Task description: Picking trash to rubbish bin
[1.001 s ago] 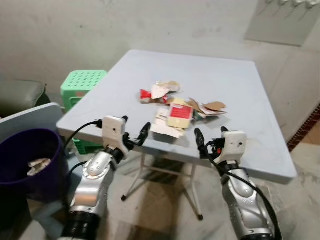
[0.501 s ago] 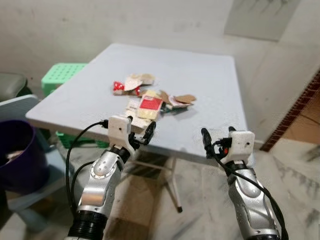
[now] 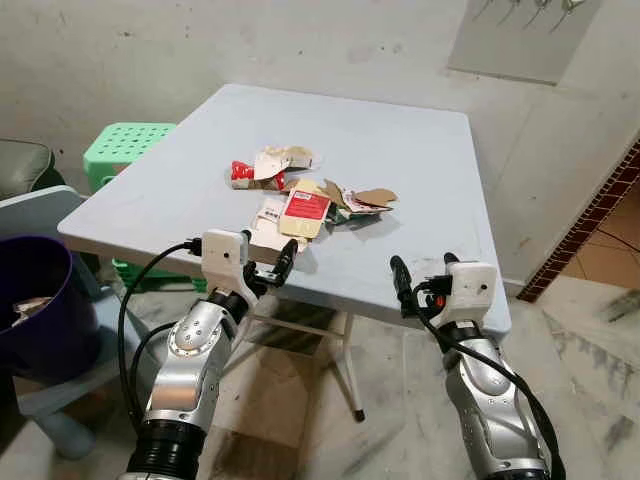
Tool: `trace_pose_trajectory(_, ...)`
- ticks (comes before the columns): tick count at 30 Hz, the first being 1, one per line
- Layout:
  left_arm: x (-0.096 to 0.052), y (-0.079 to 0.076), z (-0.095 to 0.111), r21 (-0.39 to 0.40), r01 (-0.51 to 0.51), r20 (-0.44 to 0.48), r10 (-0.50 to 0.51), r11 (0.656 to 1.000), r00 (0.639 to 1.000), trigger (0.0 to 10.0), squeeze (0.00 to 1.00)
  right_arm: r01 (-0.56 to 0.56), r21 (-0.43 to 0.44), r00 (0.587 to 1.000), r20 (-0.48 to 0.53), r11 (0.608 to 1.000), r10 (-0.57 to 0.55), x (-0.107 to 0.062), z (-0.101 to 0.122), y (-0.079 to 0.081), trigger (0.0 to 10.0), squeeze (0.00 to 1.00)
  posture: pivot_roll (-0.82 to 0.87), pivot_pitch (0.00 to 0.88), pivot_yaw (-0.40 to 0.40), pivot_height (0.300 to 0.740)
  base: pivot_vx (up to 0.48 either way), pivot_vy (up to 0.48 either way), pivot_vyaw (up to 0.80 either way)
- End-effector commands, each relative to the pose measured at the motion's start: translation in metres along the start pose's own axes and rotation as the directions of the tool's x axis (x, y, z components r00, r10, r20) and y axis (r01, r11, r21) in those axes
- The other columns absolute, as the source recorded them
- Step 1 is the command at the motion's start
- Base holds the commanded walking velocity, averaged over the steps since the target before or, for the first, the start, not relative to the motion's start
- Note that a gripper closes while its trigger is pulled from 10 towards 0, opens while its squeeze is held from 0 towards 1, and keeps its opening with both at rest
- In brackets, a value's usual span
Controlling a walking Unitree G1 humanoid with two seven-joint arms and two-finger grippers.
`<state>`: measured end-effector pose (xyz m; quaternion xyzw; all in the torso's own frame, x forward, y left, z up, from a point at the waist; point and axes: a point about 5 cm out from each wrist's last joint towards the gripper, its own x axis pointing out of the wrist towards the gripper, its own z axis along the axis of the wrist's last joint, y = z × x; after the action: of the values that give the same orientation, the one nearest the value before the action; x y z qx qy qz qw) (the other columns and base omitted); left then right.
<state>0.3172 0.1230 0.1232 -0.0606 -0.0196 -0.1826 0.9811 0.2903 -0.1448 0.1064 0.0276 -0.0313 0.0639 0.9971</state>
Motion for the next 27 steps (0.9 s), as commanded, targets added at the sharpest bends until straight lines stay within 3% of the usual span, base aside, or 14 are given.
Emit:
trace_pose_trajectory(1,0.0048,-0.002,0.0055,0.004,0.012,0.01,-0.012,1.0,1.0,10.0,0.0,0.0,-0.002,1.0,0.01,1.0,0.0,0.0016,0.004,-0.0012,10.0,0.0,0.05,0.034,-0.031,0.715,0.42,0.0,0.0)
trace_pose_trajectory(13,0.0061,-0.0009,0.0068,0.02,0.0,0.014,0.0,1.0,1.0,10.0,0.0,-0.011,-0.005,1.0,0.009,1.0,0.012,0.0029,0.0042,0.0006,10.0,0.0,0.05,0.033,-0.034,0.715,0.416,0.0,0.0)
trace_pose_trajectory(27,0.0059,-0.0047,0.0099,0.066,-0.005,0.048,0.002,0.998,0.999,10.0,0.0,-0.039,0.0,0.999,-0.008,0.999,0.039,0.0039,0.0019,0.0048,10.0,0.0,0.06,0.029,-0.04,0.715,0.0,0.0,0.0)
